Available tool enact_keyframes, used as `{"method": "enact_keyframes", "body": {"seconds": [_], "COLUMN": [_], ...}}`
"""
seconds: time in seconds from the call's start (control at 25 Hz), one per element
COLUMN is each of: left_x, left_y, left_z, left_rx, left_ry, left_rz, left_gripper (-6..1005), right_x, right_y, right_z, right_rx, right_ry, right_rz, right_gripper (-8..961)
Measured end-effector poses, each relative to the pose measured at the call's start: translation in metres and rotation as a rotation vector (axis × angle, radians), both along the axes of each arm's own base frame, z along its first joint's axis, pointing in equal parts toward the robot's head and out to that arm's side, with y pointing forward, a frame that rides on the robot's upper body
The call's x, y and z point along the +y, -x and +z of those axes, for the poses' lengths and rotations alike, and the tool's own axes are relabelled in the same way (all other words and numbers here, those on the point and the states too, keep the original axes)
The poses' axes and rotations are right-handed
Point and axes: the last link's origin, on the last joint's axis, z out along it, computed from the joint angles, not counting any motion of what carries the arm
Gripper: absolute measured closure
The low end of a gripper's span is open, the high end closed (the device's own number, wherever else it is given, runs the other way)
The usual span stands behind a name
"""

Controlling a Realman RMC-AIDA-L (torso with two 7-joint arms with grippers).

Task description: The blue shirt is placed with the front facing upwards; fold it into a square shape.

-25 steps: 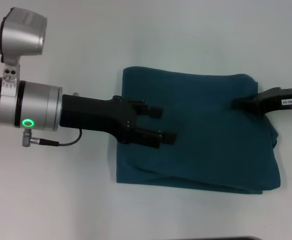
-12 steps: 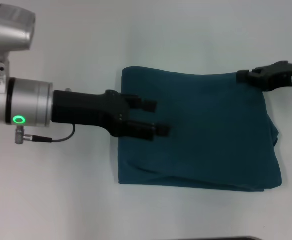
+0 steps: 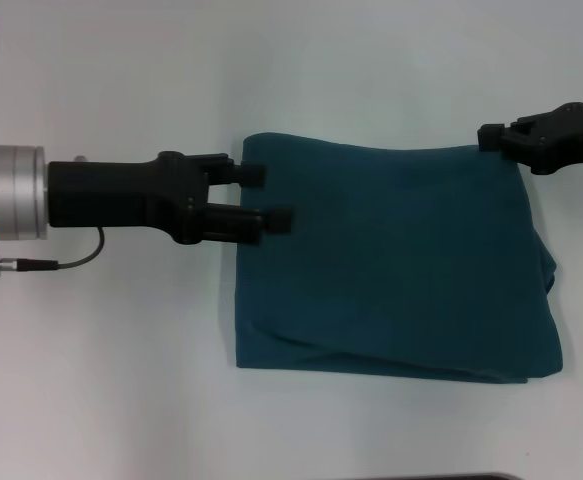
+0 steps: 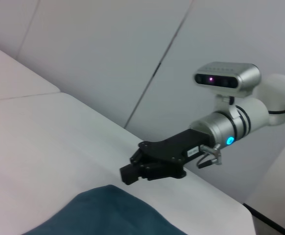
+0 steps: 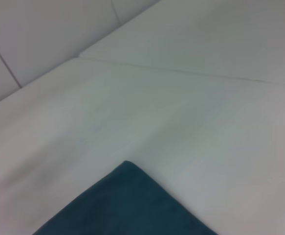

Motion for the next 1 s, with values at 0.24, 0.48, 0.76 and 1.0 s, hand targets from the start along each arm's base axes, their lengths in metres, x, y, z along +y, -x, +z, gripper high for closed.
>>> {"method": "enact_keyframes", "body": {"seconds": [0.24,0.48,0.76,1.0], "left_x": [-0.001,0.001,0.005,0.006], "left_y": [0.006,0.007,0.01,0.012], "left_z": [0.0,-0.006,-0.011,-0.011], "left_rx": [-0.006,-0.004,0.014,0.031], "left_ry": [-0.012,-0.028,-0.043,-0.058], "left_rz": [0.03,0.06,0.08,0.081], "left_gripper": [112,112,105,108], "right_x": [-0.001,-0.003,0.003,0.003], "right_y": [0.016,0.028,0.033,0.035], "right_z": [-0.009,-0.014,-0.015,-0.014], "right_rx": [0.028,0.048,0.031,0.037], "right_ry": [0.028,0.025,0.018,0.029], "right_rz": [0.111,0.219,0.255,0.252], "right_gripper": [855,773,470,250]}}
